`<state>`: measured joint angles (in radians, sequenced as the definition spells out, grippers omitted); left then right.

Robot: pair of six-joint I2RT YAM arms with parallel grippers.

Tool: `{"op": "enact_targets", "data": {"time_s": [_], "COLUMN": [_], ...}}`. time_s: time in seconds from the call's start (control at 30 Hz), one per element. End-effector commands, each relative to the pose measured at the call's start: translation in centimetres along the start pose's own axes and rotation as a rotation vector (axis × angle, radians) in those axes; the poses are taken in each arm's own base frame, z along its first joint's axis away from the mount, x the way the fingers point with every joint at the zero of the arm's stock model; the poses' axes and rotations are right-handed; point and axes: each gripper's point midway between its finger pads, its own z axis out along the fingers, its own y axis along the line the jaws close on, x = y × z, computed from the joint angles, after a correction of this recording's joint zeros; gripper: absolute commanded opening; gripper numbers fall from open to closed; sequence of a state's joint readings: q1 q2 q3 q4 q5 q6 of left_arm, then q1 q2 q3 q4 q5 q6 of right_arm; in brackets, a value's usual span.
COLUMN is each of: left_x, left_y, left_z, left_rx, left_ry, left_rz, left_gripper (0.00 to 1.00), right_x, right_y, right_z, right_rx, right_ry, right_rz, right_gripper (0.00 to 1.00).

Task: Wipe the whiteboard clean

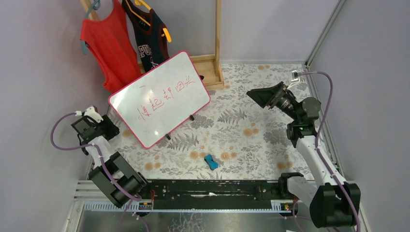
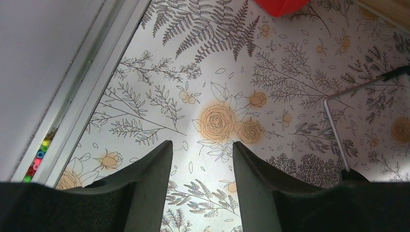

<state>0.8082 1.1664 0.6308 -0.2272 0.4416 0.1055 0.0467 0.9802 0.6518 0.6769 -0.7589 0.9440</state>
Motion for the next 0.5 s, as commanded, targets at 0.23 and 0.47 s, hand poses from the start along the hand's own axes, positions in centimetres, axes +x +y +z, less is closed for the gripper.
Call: {"op": "enact_targets", "data": {"time_s": [0.23, 0.47], "left_x": [-1.1, -1.1], "left_y": [0.1, 0.1], "left_z": [-0.2, -0.2], "left_rx": [0.002, -0.002], "left_ry": [-0.056, -0.058], "left_rz": [0.016, 0.015], "left_gripper": [0.48, 0.48], "right_x": [5.0, 7.7], "right_y": [13.5, 15.2], "right_z": [1.1, 2.8], "right_rx": [-0.287, -0.17], "right_ry": [0.306, 0.309], "right_rz": [-0.173, -0.394], "right_gripper": [0.99, 1.0]}}
